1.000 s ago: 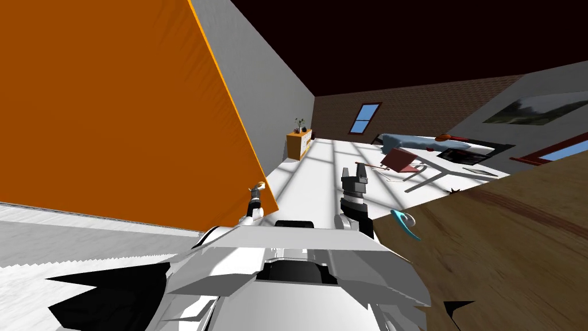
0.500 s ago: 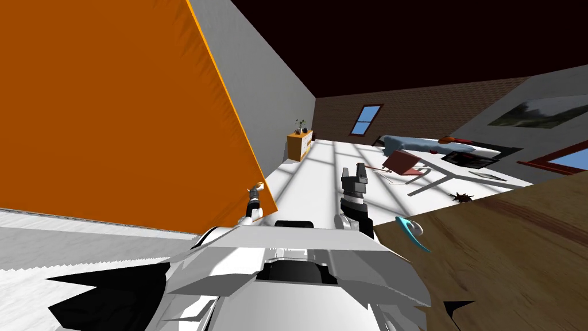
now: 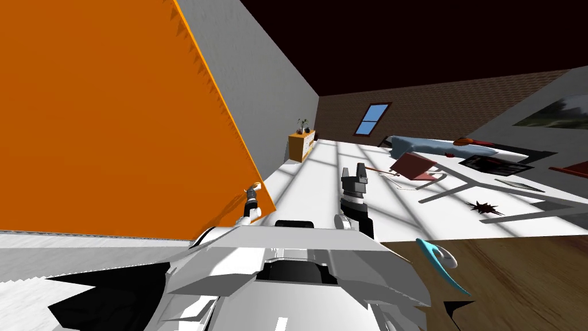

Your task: Push the door open

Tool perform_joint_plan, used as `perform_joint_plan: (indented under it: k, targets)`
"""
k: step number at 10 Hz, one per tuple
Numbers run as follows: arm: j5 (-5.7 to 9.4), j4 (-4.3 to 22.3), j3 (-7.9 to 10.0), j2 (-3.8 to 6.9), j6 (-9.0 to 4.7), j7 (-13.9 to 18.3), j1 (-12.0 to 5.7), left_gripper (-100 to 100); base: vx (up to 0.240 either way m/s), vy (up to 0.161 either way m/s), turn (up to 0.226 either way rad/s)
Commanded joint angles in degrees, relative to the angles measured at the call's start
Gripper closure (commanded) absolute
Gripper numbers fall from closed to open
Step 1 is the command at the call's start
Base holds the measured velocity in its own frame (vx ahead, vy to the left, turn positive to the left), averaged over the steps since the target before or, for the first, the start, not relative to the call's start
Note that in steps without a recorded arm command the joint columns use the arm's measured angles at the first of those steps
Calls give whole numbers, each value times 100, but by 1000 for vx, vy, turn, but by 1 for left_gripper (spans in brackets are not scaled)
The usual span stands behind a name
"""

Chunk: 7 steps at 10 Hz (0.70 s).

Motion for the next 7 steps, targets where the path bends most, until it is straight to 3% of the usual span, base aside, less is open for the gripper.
perform_joint_plan:
  k: [1,7]
  targets:
    - [-2,224,1,31,-131,71,-113,100,45,11,-6]
    - [165,276,192,96,-166,-8,-95,100,112,-29,32]
